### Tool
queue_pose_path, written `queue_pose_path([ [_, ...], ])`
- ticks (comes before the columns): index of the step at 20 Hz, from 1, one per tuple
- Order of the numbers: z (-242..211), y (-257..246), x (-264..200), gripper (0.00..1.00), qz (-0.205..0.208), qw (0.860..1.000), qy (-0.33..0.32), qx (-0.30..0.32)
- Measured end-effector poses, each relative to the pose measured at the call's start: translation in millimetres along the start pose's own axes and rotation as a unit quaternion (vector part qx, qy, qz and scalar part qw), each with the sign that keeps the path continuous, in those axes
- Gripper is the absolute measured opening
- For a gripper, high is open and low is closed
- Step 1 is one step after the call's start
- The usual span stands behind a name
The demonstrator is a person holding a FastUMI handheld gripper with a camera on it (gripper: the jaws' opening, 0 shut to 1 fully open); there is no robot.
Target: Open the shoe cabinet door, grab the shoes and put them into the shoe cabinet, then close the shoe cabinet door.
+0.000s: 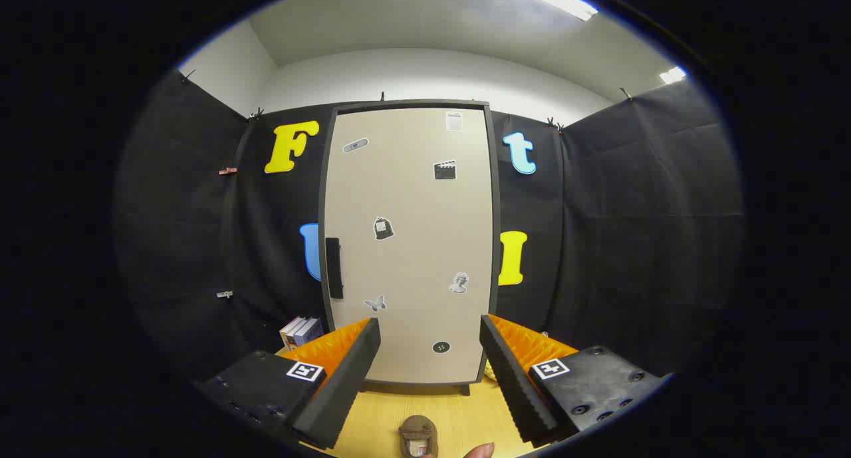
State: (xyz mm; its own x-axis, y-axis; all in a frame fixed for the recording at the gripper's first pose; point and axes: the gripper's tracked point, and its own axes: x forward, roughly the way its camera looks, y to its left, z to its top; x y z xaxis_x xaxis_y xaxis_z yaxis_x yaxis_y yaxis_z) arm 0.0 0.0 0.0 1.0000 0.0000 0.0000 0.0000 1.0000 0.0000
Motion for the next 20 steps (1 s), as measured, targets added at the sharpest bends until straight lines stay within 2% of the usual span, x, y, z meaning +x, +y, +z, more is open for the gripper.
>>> queue_pose_path([
  [20,-0.9,4.8,7.8,0.98,0.002,1.000,0.006,-0.002],
])
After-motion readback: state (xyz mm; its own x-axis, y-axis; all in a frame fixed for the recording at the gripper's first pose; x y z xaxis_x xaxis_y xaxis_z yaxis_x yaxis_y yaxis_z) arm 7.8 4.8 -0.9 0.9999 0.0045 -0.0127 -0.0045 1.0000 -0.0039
